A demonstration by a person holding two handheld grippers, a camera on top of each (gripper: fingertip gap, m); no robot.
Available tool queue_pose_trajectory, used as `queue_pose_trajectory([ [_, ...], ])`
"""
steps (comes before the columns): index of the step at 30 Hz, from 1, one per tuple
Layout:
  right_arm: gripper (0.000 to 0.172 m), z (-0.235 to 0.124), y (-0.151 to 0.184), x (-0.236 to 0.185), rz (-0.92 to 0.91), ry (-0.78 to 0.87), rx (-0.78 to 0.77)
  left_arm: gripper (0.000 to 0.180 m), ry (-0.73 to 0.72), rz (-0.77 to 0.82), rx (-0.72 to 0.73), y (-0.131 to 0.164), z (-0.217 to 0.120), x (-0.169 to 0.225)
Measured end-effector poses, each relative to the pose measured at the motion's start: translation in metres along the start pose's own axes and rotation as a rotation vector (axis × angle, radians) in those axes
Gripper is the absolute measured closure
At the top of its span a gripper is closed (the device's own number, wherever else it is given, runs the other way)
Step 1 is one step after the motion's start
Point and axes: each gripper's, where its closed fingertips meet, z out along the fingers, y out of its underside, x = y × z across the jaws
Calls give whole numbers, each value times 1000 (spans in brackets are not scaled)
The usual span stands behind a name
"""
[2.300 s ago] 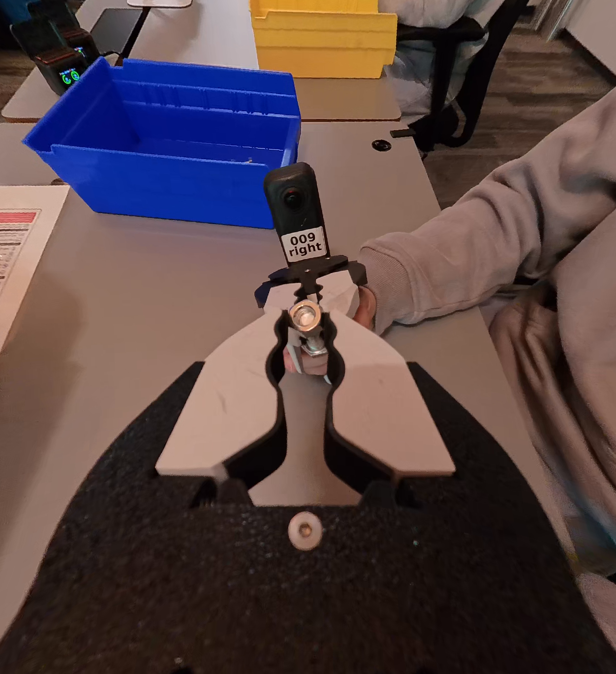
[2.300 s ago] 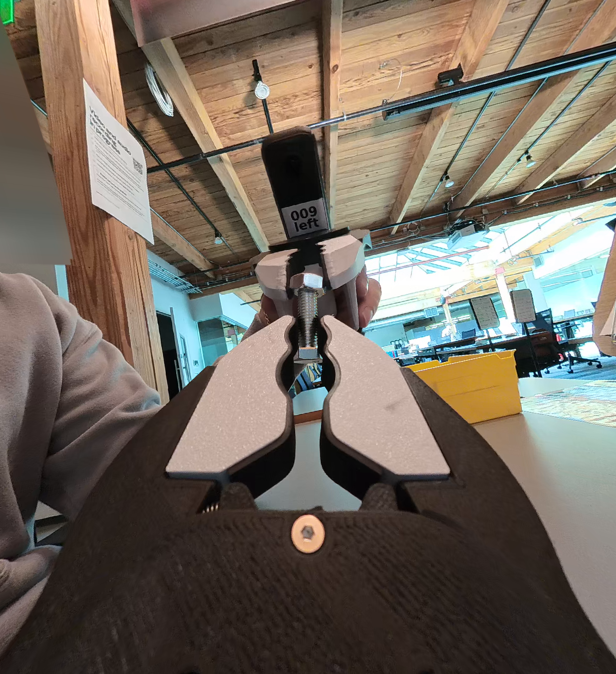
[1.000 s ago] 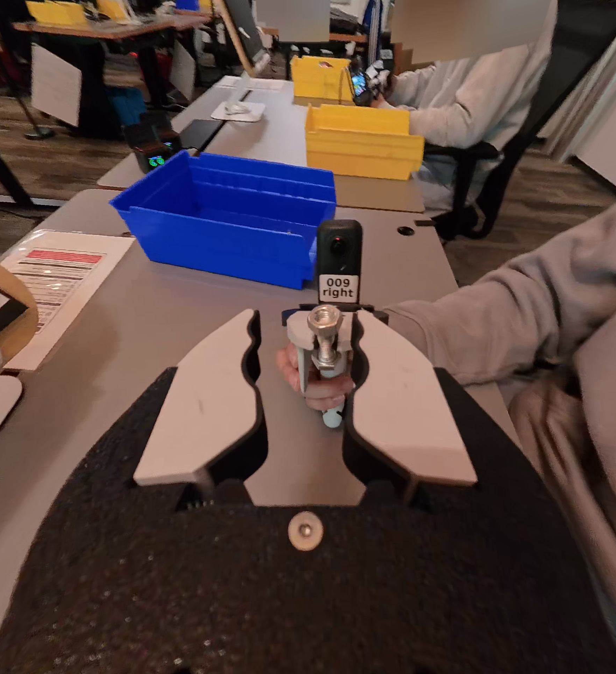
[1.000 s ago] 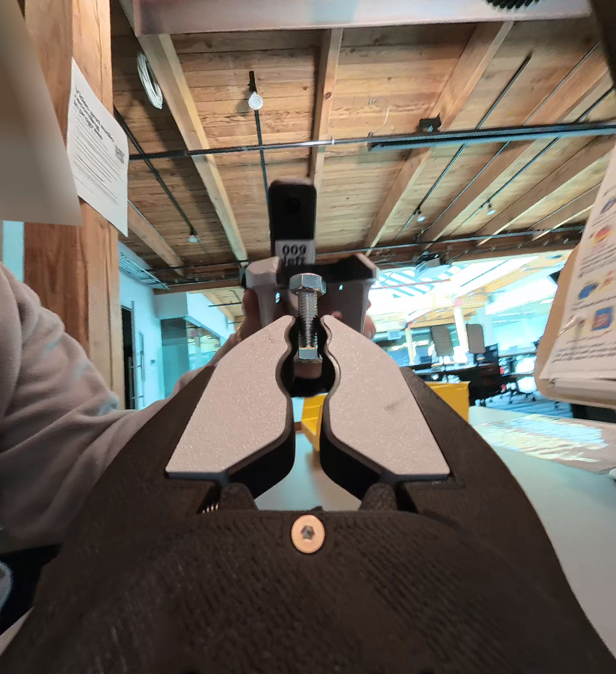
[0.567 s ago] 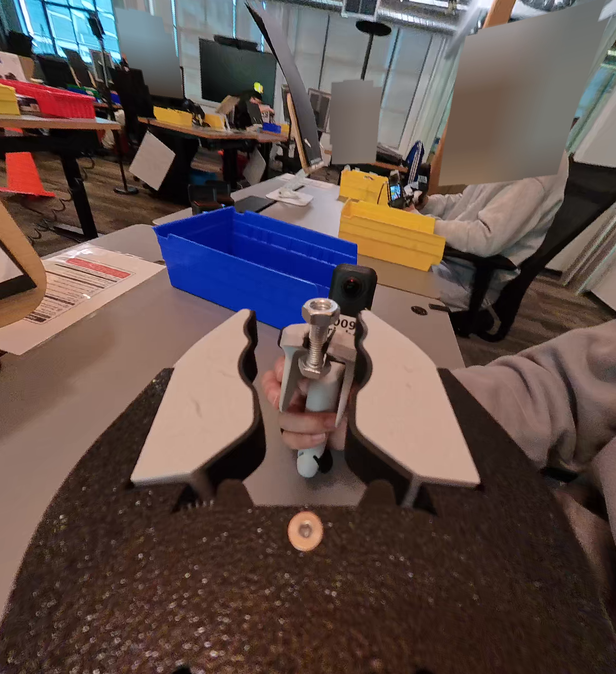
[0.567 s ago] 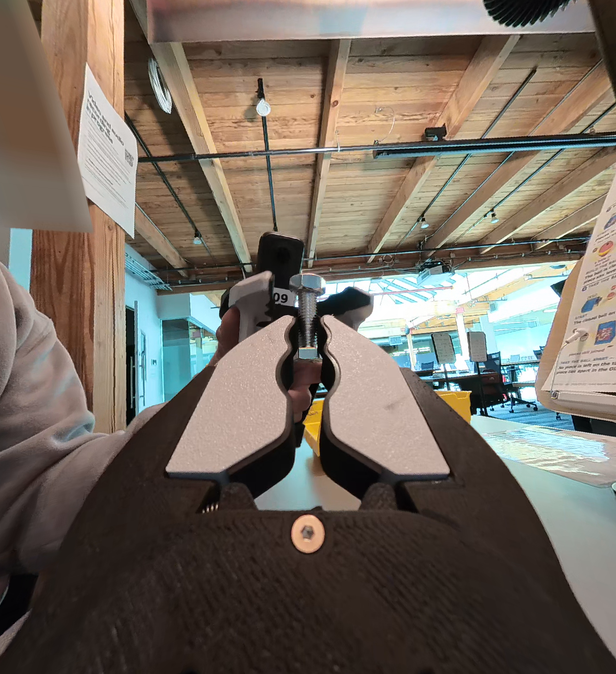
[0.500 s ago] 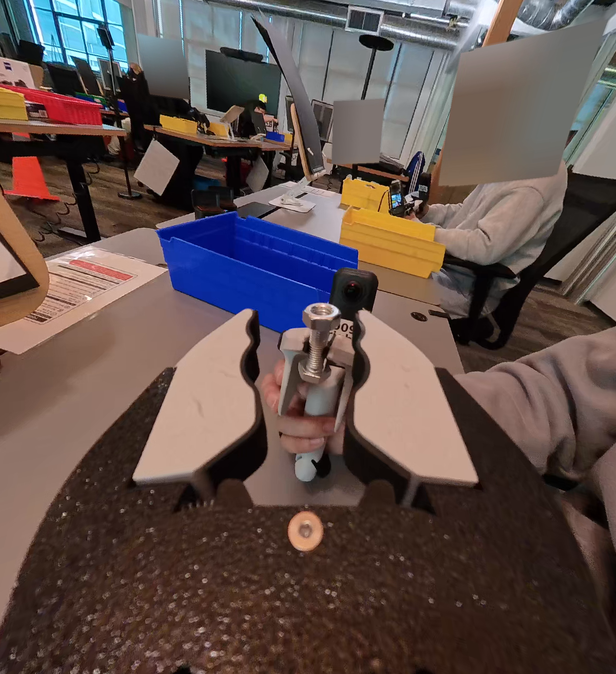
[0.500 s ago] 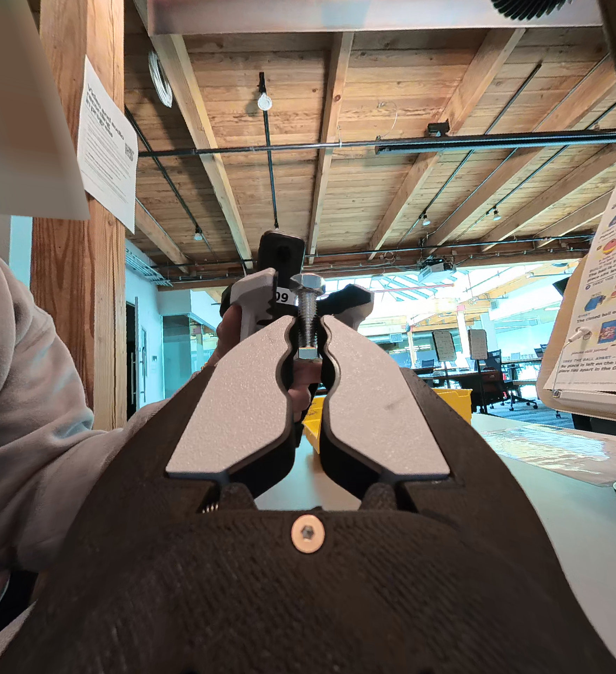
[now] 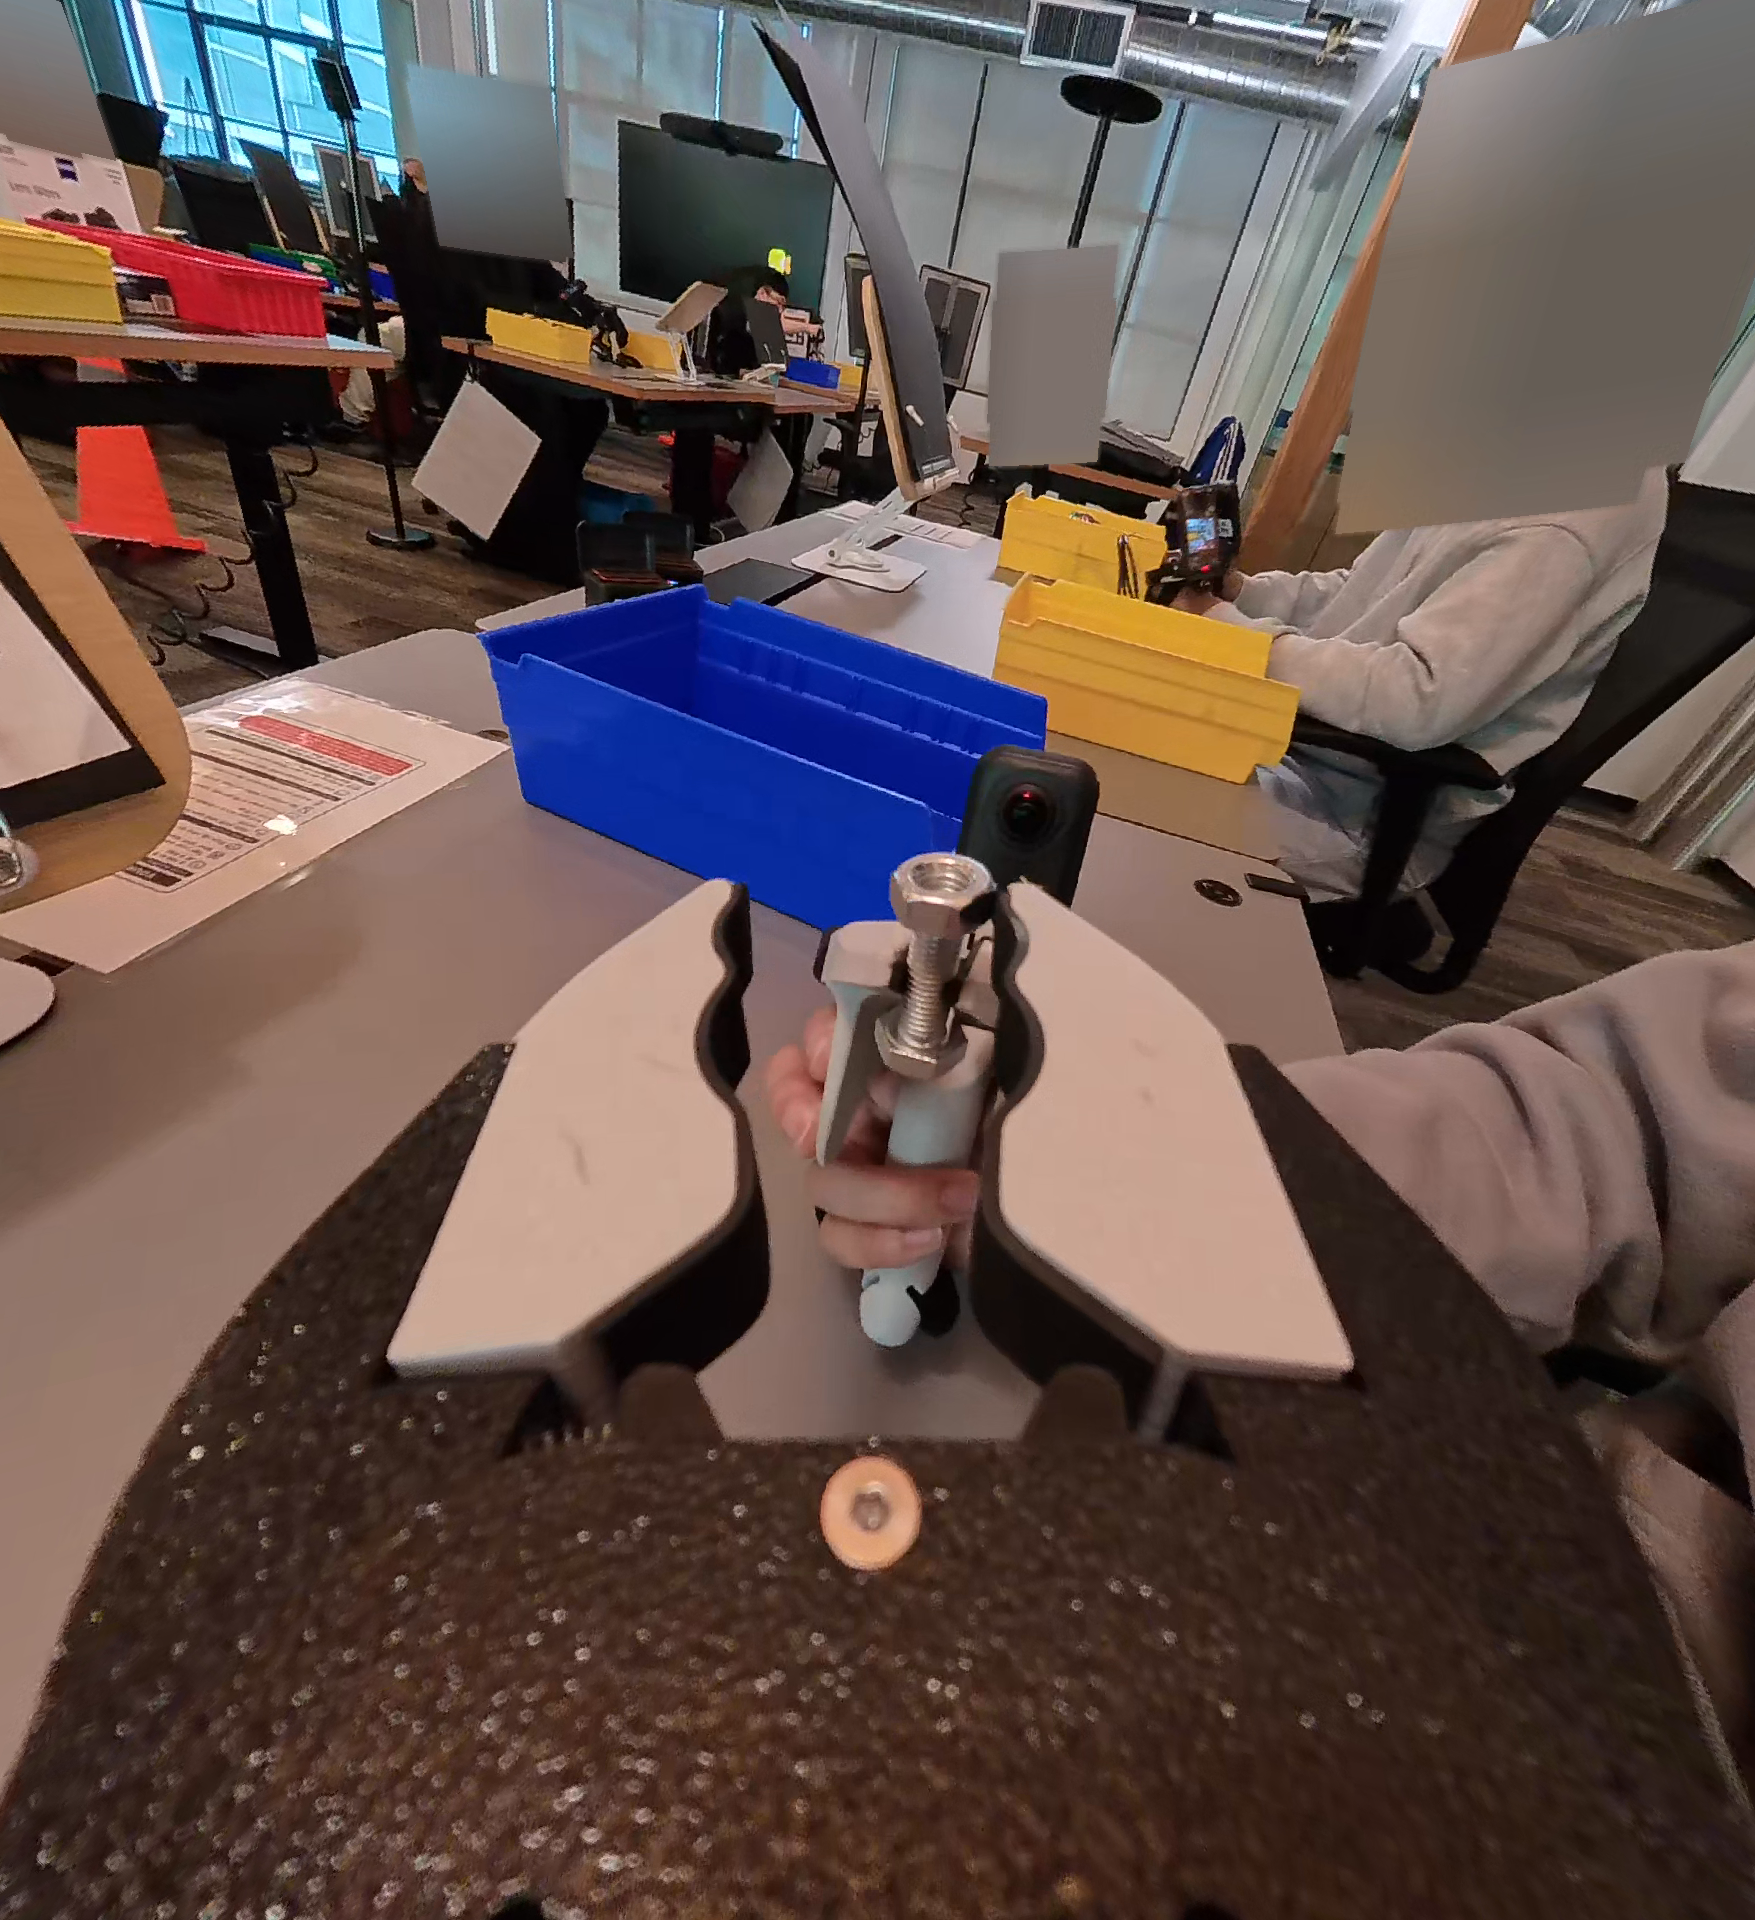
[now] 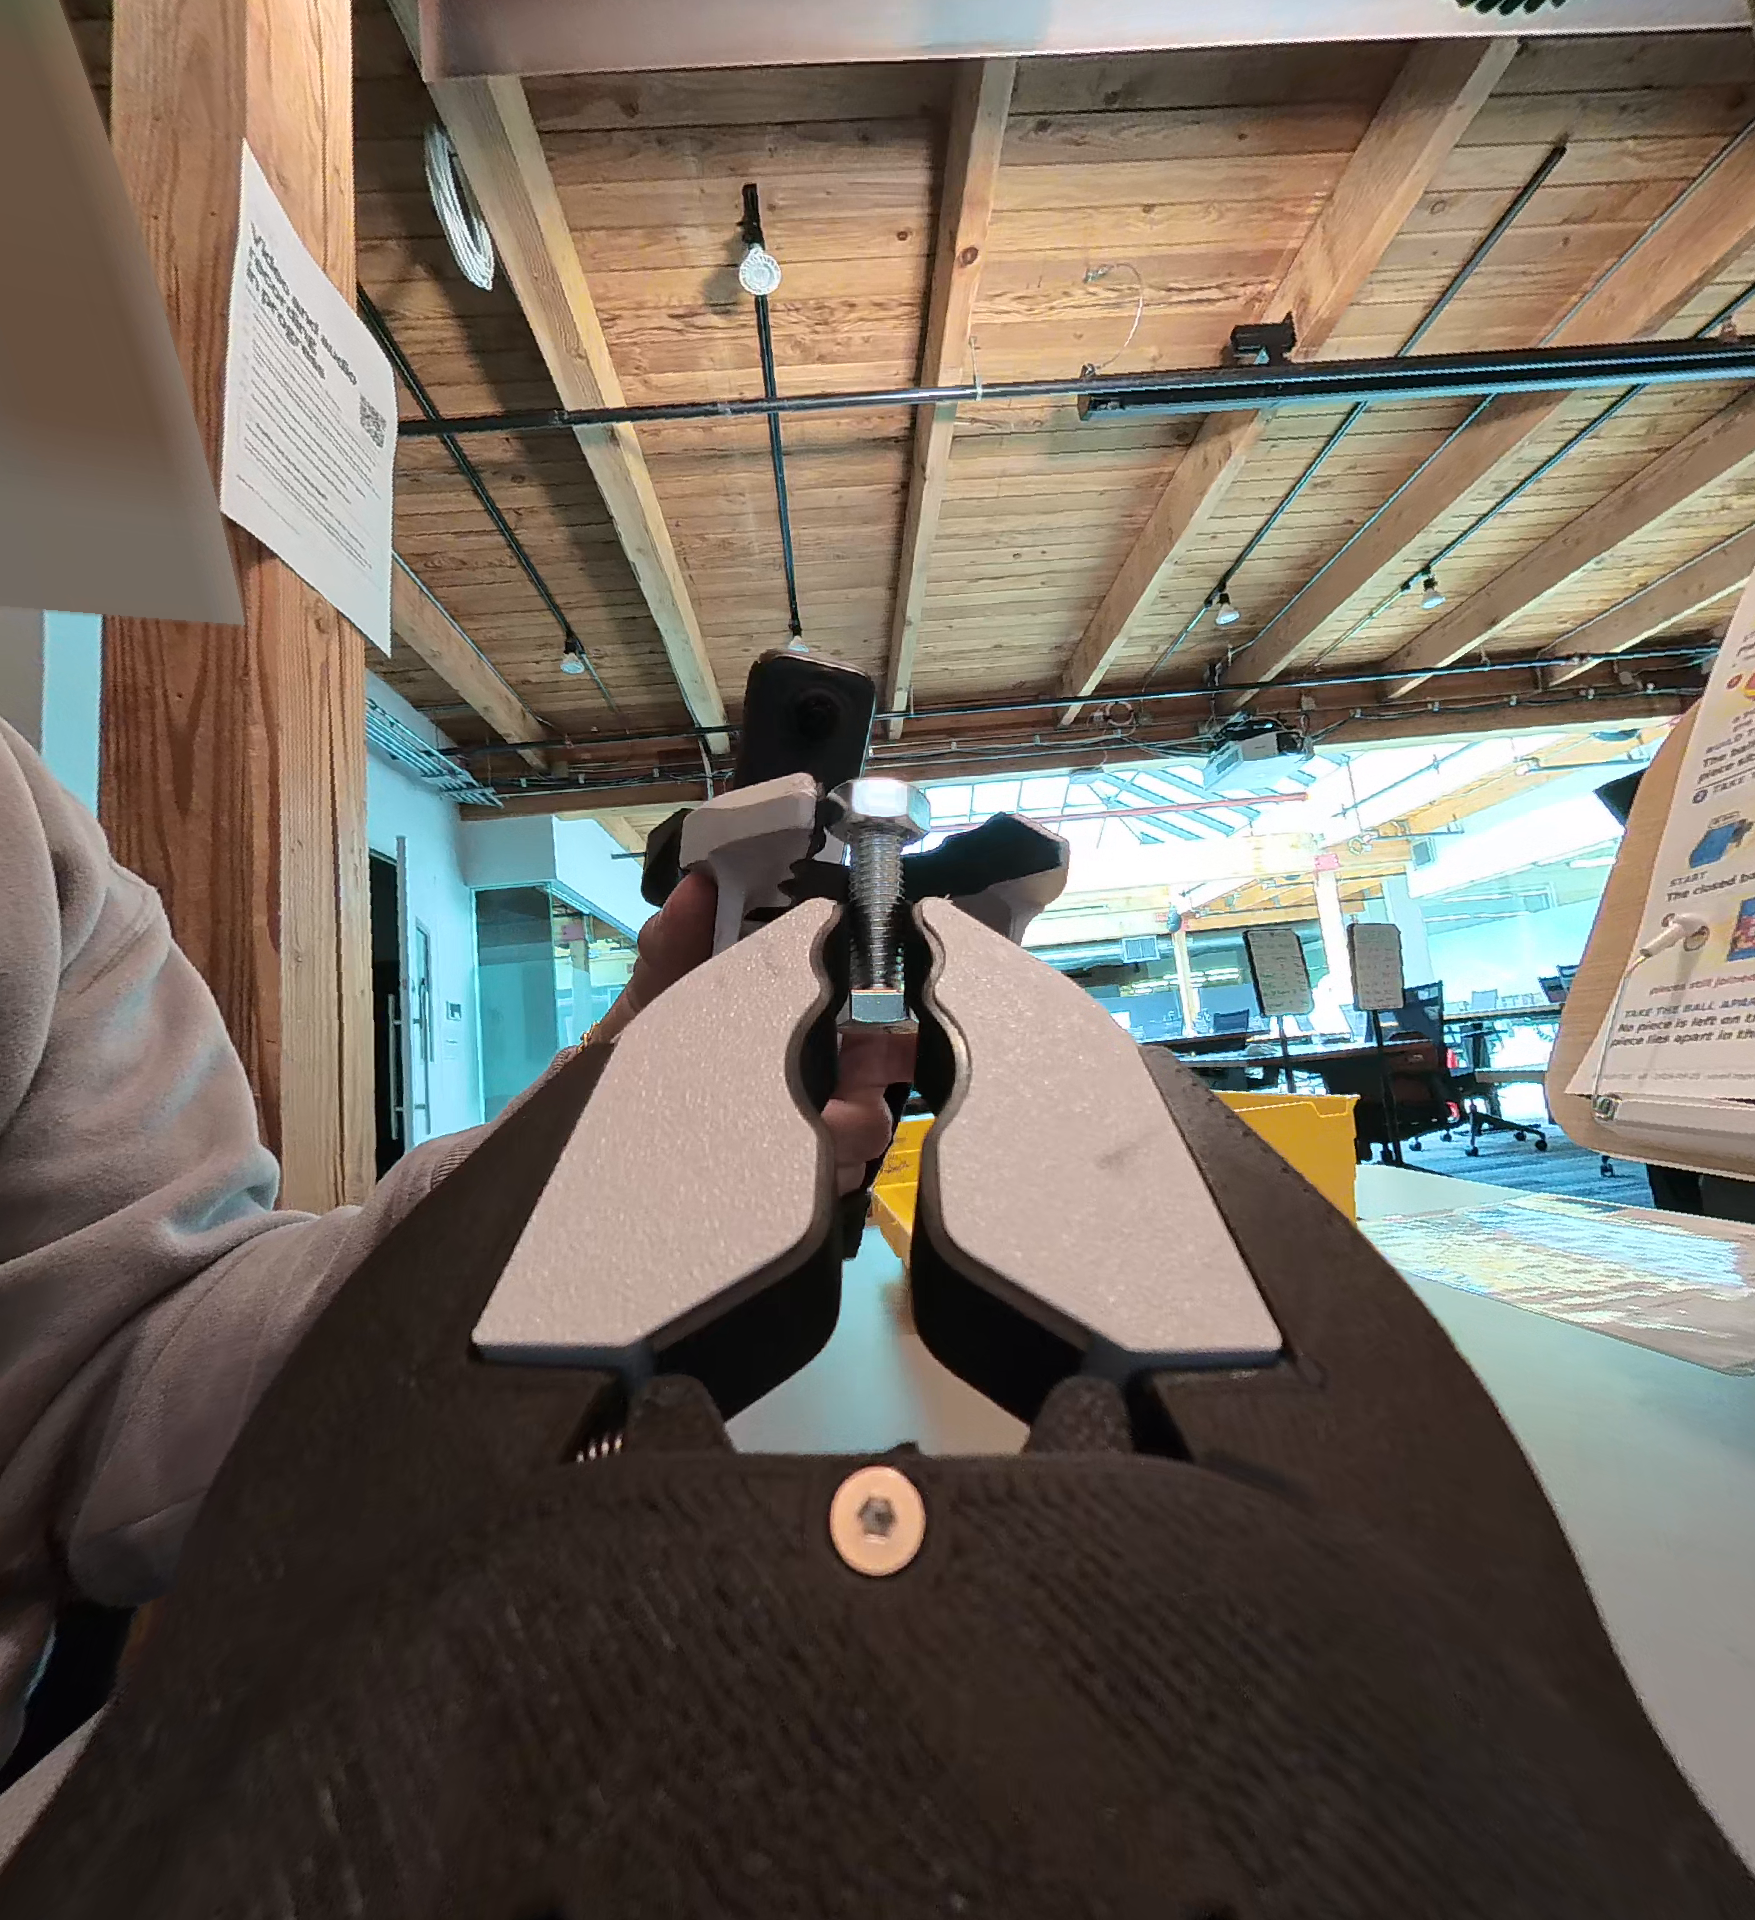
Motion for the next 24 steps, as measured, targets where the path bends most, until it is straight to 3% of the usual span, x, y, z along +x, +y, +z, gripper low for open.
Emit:
queue_pose_trajectory([
  [19,163,1,3,-1,15,-3,-9,136,-36,23,8,-1,-3,-1],
  [24,163,-1,1,4,19,20,-6,139,-120,39,4,3,-19,-16],
])
